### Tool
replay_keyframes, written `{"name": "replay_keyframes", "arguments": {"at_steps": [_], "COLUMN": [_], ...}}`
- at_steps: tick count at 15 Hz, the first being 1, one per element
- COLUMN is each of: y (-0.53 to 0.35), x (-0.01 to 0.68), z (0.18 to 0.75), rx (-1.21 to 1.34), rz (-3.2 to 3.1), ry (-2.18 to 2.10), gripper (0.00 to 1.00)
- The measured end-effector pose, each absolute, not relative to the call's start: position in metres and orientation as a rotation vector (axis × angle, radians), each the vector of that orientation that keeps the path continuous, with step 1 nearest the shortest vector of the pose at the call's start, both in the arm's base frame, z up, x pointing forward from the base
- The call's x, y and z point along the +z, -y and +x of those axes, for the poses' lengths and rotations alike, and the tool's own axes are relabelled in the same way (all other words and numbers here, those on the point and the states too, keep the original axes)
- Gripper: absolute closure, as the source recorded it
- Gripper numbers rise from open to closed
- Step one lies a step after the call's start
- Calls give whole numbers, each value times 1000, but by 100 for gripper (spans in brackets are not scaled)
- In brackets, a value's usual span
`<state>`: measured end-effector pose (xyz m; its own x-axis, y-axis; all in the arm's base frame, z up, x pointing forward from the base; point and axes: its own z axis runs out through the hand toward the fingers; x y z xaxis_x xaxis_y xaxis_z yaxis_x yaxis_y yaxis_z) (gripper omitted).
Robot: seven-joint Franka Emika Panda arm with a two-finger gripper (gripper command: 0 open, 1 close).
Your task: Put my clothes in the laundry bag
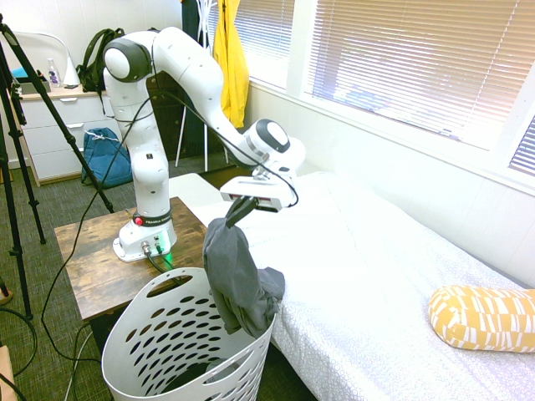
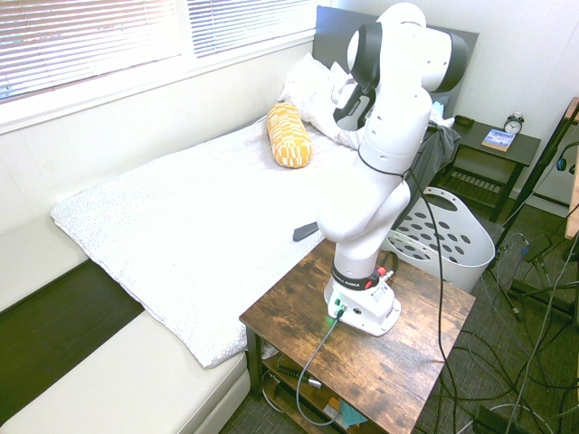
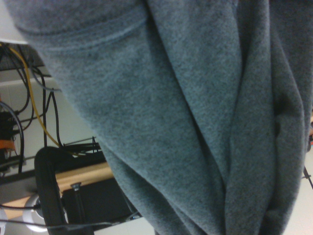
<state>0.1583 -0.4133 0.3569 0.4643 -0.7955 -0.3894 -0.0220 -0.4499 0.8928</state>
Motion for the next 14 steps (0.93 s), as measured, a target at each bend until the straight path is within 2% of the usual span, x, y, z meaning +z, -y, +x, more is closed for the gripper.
{"name": "replay_keyframes", "arguments": {"at_steps": [6, 11, 14], "y": [410, 409, 402], "x": [262, 245, 251], "z": [160, 164, 202], "rx": [-1000, -937, -843], "rz": [1814, 1911, 1980], "ry": [678, 718, 749], "gripper": [0, 0, 0]}}
